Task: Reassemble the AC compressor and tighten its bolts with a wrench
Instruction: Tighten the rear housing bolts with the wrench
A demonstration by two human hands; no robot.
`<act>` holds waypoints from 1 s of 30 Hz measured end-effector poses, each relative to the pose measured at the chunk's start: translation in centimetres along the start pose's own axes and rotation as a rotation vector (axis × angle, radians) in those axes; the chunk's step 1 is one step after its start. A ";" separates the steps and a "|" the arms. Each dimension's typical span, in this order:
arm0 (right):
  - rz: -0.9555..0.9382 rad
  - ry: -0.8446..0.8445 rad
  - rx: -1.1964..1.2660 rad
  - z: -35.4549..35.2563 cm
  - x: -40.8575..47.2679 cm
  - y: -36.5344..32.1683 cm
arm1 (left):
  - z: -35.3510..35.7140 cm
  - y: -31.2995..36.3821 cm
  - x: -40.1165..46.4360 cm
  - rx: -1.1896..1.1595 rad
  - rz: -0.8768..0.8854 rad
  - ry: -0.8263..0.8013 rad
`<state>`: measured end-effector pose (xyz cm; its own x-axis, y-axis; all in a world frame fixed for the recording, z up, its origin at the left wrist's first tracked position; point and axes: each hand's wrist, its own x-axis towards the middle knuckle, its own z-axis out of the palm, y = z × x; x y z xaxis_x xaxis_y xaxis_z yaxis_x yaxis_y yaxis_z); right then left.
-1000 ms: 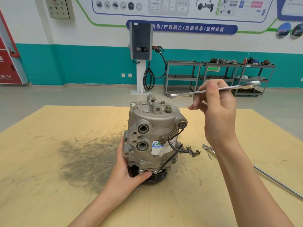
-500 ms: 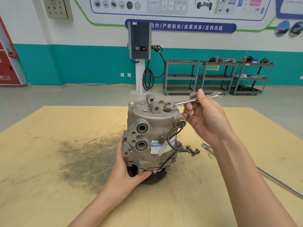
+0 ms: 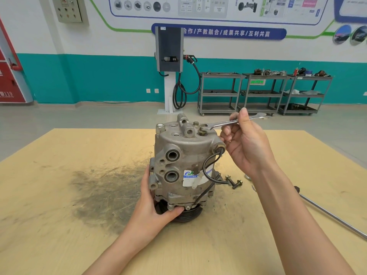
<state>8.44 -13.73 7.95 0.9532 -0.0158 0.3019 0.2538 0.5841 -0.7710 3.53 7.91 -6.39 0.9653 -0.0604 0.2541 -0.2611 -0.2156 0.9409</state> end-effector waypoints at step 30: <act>-0.212 -0.030 -0.171 0.1 -0.5 0.1 | 0.0 0.0 0.0 0.011 0.004 -0.001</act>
<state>8.00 -13.60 7.76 0.8710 -0.0980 0.4814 0.4741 0.4243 -0.7715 3.49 7.95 -6.39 0.9641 -0.0624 0.2580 -0.2654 -0.2265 0.9372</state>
